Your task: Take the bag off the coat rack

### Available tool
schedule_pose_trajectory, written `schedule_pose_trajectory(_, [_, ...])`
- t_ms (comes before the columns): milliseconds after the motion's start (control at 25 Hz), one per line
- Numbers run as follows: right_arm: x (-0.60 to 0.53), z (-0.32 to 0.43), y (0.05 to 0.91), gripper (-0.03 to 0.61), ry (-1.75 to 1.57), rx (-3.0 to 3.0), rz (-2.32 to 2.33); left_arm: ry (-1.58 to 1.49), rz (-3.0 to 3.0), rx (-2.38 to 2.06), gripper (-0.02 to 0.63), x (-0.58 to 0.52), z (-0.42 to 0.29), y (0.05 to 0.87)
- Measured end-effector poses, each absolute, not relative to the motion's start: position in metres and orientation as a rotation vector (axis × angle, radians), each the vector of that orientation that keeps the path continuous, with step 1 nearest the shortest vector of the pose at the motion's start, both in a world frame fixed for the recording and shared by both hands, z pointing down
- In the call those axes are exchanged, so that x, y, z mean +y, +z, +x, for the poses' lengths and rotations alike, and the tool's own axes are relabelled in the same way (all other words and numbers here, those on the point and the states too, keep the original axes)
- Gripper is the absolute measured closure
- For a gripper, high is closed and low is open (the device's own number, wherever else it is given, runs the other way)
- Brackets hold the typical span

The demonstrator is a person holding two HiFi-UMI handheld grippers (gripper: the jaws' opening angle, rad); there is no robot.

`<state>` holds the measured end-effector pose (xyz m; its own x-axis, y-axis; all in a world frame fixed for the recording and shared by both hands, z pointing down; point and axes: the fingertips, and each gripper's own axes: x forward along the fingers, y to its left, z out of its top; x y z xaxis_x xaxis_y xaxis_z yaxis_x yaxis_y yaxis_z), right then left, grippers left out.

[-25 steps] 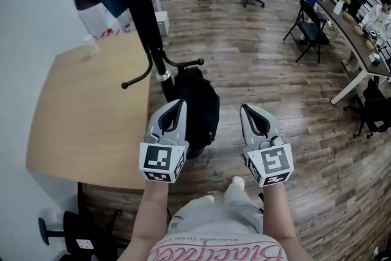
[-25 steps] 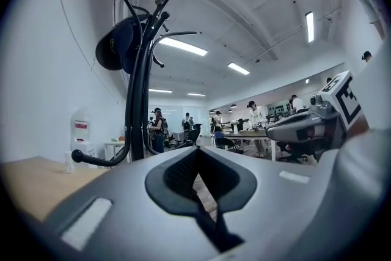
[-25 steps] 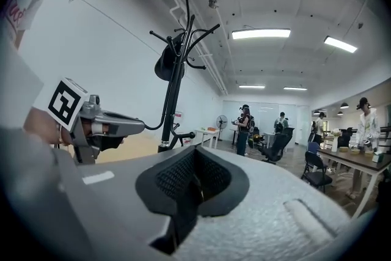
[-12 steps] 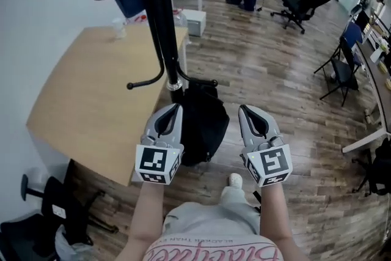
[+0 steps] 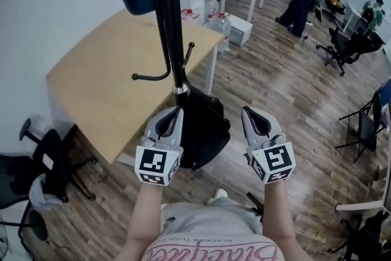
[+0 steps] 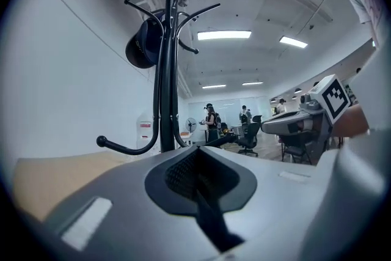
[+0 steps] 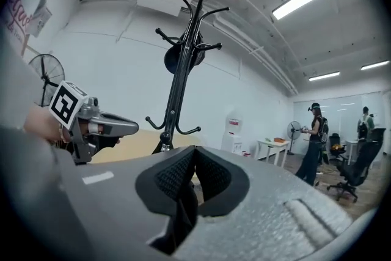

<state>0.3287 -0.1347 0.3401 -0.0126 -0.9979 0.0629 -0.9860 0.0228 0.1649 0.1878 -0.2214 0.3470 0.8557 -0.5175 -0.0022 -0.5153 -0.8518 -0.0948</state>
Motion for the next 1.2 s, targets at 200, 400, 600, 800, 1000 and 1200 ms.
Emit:
schedule_pose_trajectory(200, [-0.149,0.335,0.351,0.497,-0.126,-2.222,1.893,-0.053,-2.891,0.978,0.567,-0.215,0.189,0.349])
schedule_pose_trajectory(400, [-0.161,0.341,0.367,0.366,-0.061,-2.343,1.731,-0.058,-2.872,1.113,0.469,-0.213,0.183,0.355])
schedule_pose_trajectory(600, [-0.179,0.343,0.375,0.197,-0.01,-2.443,1.681,-0.111,-2.871,1.26,0.222,-0.217,0.173,0.372])
schedule_pose_trajectory(800, [-0.194,0.337,0.391,0.195,0.012,-2.474,1.584,-0.167,-2.857,1.325,0.224,-0.217,0.165,0.386])
schedule_pose_trajectory(1000, [-0.207,0.329,0.418,0.206,0.059,-2.455,1.473,-0.221,-2.883,1.365,0.248,-0.218,0.162,0.409])
schedule_pose_trajectory(1200, [-0.209,0.328,0.447,0.206,0.123,-2.433,1.391,-0.307,-2.929,1.398,0.27,-0.209,0.171,0.441])
